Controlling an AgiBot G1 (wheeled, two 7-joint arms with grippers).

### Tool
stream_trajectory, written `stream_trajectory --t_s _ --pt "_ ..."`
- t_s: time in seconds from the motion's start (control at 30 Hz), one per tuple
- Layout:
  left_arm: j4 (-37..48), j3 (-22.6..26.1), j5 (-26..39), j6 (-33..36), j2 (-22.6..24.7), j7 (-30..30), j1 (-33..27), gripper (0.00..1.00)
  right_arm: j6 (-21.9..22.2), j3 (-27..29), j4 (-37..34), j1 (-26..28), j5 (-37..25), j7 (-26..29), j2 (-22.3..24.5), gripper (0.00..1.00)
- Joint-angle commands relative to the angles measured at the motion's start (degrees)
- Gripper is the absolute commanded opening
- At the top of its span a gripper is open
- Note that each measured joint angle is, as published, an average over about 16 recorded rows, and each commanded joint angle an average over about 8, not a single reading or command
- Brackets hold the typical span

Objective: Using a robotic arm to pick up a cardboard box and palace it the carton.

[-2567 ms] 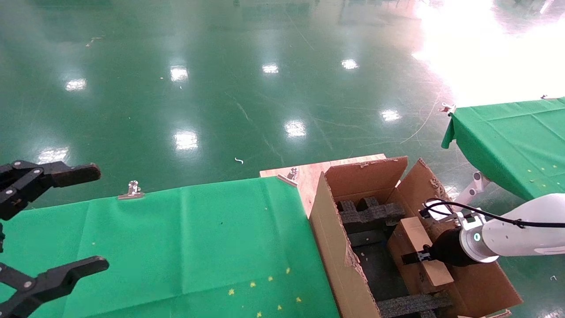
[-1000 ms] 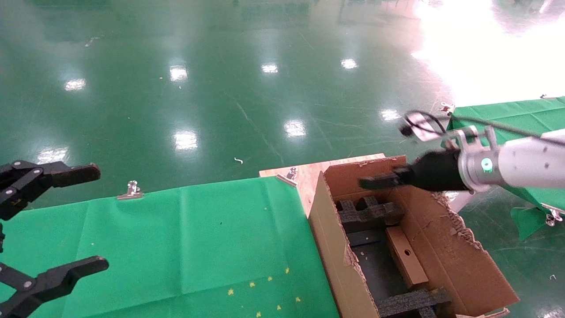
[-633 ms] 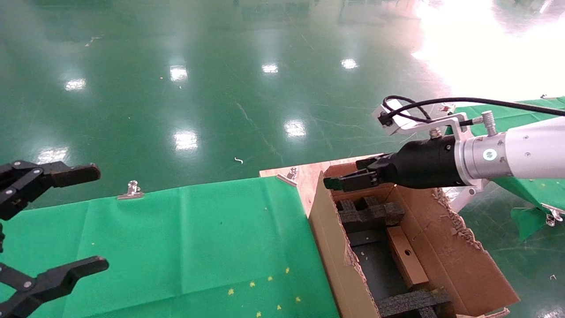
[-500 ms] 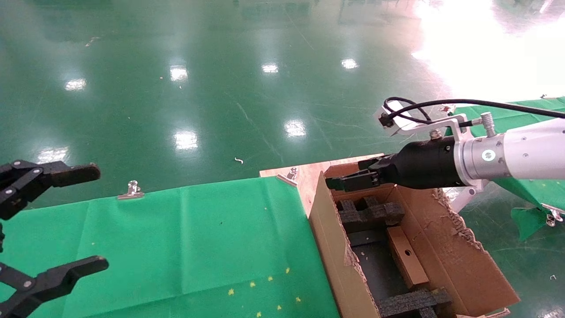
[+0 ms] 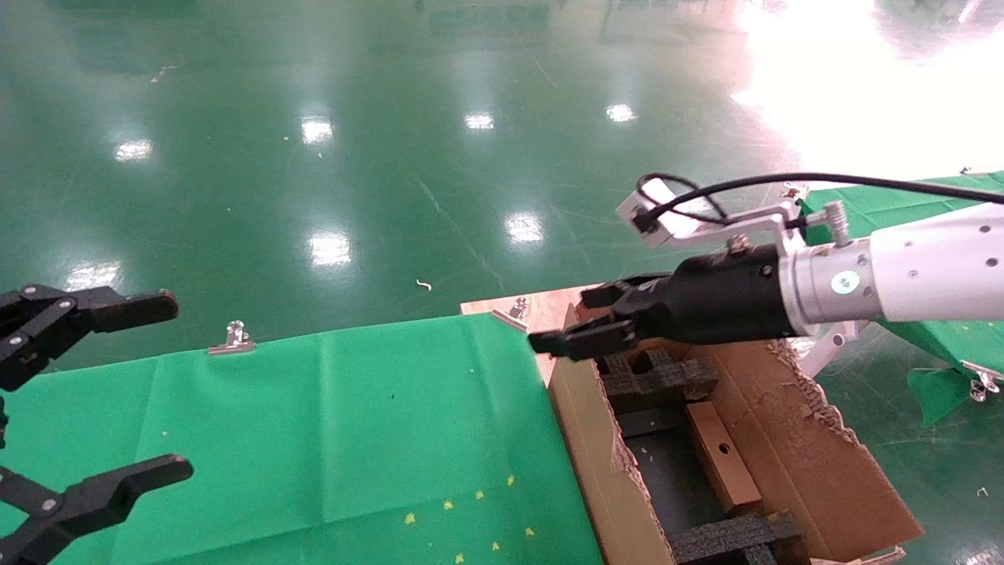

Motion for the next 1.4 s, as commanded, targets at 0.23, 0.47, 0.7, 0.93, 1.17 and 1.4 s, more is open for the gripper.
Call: stream_trajectory --t_s 0.23,0.47,0.7,0.93,1.17,1.4 --pt "0.0 0.0 0.0 0.0 0.0 0.0 0.0 1.0 -4.94 10.56 0.03 -7.04 2.65 -6.88 -1.48 1.0" --pt "0.0 0.0 0.0 0.0 0.0 0.0 0.0 1.0 -9.26 19.8 0.06 -13.2 4.98 -12.9 -2.77 1.0" --pt "0.0 0.0 0.0 0.0 0.0 0.0 0.0 1.0 -13.6 29.1 0.09 -19.4 7.31 -18.95 -4.07 1.0" --pt "0.0 0.01 0.0 0.0 0.0 0.0 0.0 1.0 -17.97 38.44 0.12 -25.62 9.66 -25.03 -5.37 1.0" --pt "0.0 0.01 0.0 0.0 0.0 0.0 0.0 1.0 -22.3 47.71 0.15 -31.8 11.99 -31.06 -6.67 1.0" --pt "0.0 0.01 -0.01 0.0 0.0 0.0 0.0 1.0 -26.64 56.99 0.18 -37.99 14.32 -37.11 -7.96 1.0"
